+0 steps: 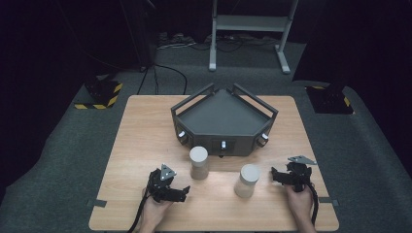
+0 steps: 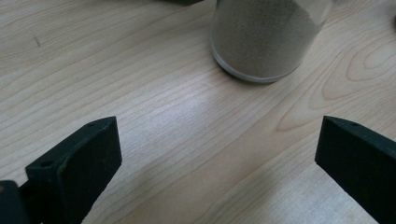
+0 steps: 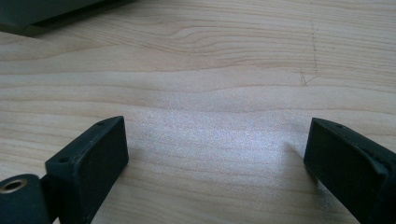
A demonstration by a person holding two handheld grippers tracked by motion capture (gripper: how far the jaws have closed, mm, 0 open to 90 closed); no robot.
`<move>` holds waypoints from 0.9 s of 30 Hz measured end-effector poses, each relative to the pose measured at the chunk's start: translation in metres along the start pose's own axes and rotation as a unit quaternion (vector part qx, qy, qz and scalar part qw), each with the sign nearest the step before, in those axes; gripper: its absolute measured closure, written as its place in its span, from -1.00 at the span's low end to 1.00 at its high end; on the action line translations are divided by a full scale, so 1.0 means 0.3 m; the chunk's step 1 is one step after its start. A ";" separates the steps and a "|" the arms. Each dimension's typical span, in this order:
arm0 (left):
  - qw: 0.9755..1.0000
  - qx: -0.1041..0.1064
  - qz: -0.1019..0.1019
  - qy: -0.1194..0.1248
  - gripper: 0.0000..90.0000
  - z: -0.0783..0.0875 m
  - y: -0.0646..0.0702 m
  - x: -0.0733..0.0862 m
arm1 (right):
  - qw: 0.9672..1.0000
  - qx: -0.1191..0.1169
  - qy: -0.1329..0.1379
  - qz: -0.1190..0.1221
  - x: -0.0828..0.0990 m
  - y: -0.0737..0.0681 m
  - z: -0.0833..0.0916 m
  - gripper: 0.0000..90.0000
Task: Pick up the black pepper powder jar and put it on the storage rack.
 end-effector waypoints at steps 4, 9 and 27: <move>1.000 0.001 -0.005 0.001 -0.98 -0.006 0.013 -0.014 | 1.000 0.000 0.000 0.000 0.000 0.000 0.000 -0.87; 1.000 0.004 -0.013 0.003 -0.98 -0.018 0.029 -0.039 | 1.000 0.000 0.000 0.000 0.000 0.000 0.000 -0.87; 0.999 0.003 -0.028 0.018 -0.96 -0.054 0.076 -0.131 | 1.000 0.001 0.000 0.000 0.000 0.000 0.000 -0.87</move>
Point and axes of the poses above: each handheld gripper's, and its own axes: z roughly backward along the jaws, x roughly out of its underside, y roughly to its right, the point moved 9 cm from there along -z, roughly forward along the jaws, and after that the axes turned 5 degrees about -x, right-handed, at the moved point
